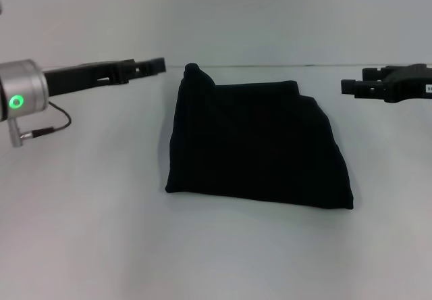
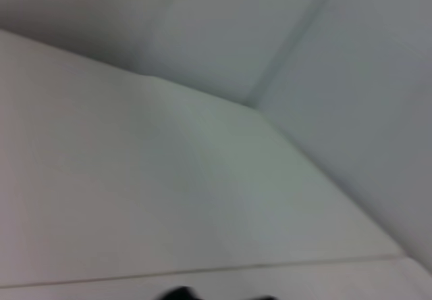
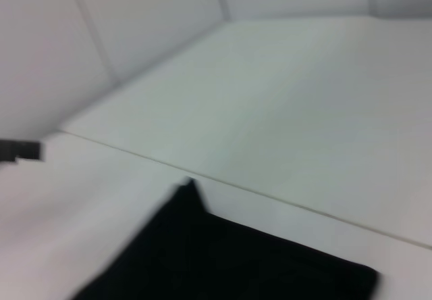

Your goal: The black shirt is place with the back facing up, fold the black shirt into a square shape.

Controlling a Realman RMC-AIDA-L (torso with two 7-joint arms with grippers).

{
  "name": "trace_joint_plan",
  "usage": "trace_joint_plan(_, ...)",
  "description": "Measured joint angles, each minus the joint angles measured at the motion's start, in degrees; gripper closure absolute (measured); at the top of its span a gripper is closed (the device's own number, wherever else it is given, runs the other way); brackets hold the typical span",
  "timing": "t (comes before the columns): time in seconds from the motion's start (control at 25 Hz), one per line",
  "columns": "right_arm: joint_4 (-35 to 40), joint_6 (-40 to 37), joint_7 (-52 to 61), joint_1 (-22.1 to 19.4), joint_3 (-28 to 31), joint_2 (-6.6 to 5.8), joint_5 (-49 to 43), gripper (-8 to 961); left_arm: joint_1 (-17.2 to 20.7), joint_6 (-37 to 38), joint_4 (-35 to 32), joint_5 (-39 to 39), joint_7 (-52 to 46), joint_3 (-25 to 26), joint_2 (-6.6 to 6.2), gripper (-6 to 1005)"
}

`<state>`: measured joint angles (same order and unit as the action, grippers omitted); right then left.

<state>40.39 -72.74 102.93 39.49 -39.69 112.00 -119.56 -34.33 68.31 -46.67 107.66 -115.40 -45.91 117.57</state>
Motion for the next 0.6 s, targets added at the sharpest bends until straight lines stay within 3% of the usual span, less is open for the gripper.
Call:
trace_joint_plan(0.08,0.3,-4.0,-2.2,-0.8,1.1,-0.16,3.0,228,0.1,7.4,-0.3,0.0,4.9,3.1,0.09,226)
trace_joint_plan(0.24,0.5,-10.5,-6.3,-2.0,3.0,-0.19,7.3,222,-0.3,15.2,-0.3,0.0,12.4,5.4,0.38,109)
trace_joint_plan(0.36,1.4,-12.4,-7.1,-2.1,2.7,-0.21,6.9,217,-1.2,17.1,-0.3,0.1,15.6,4.8,0.34,47)
trace_joint_plan(0.6,5.2,-12.3,-6.9,-1.0,0.9,1.29,1.4,22,-3.8,15.1,0.1,3.5,18.2,-1.2,-0.3,46)
